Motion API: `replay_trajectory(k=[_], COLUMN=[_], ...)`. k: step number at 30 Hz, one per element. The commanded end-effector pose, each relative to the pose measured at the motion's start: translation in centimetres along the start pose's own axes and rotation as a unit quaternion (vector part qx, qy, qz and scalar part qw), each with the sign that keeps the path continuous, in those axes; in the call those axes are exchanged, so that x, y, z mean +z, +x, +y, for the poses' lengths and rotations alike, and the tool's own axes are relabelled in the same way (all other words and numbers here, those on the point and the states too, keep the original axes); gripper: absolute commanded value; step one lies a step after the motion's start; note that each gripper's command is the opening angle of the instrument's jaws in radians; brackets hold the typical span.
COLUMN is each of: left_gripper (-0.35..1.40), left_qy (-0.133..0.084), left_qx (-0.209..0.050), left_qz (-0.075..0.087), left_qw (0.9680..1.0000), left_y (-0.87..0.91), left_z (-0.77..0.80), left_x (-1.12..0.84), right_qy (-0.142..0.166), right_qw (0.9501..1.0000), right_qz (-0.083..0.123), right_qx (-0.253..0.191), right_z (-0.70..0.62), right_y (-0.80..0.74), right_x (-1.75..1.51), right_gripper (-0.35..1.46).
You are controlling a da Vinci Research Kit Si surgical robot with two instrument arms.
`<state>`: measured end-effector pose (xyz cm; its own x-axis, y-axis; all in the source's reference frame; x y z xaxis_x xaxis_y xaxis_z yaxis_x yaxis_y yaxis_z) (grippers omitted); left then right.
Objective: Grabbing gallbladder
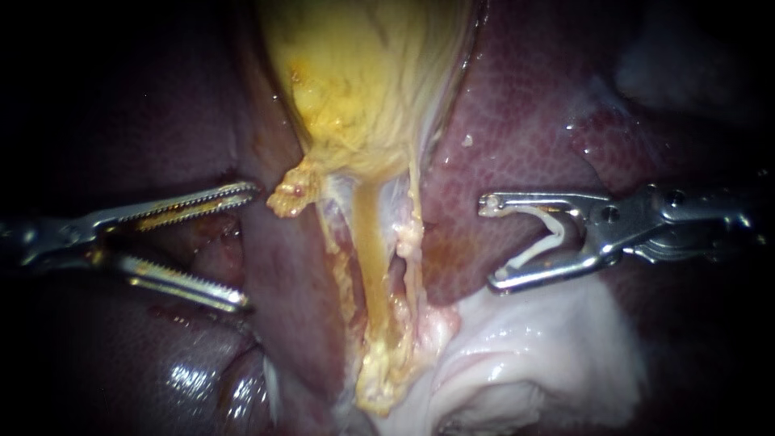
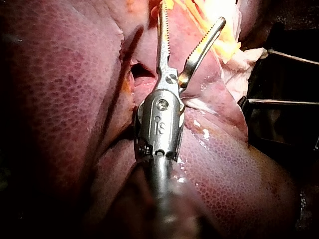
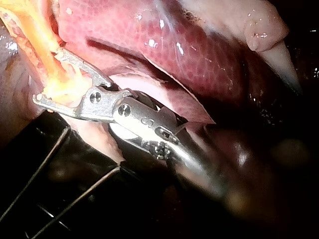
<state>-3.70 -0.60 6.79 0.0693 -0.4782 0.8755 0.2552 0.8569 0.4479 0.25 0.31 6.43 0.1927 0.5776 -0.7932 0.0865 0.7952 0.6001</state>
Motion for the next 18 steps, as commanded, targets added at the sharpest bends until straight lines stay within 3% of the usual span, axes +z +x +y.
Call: replay_trajectory(k=[1, 10, 18], left_gripper=[0.78, 0.66, 0.42], left_qy=[-0.003, -0.037, -0.049], left_qx=[0.003, -0.058, -0.117], left_qz=[0.0, 0.002, -0.002], left_qw=[1.0, 0.9976, 0.9919], left_y=[0.01, 0.09, 0.19], left_z=[0.02, 0.26, 0.42], left_x=[0.01, 0.14, 0.45], right_qy=[0.001, 0.0, 0.0], right_qw=[1.0, 1.0, 1.0], right_qz=[0.0, 0.0, 0.0], right_qx=[0.0, 0.0, 0.0], right_z=[0.0, 0.0, 0.0], right_y=[0.01, 0.01, 0.01], right_x=[0.01, 0.01, 0.01], right_gripper=[0.6, 0.6, 0.6])
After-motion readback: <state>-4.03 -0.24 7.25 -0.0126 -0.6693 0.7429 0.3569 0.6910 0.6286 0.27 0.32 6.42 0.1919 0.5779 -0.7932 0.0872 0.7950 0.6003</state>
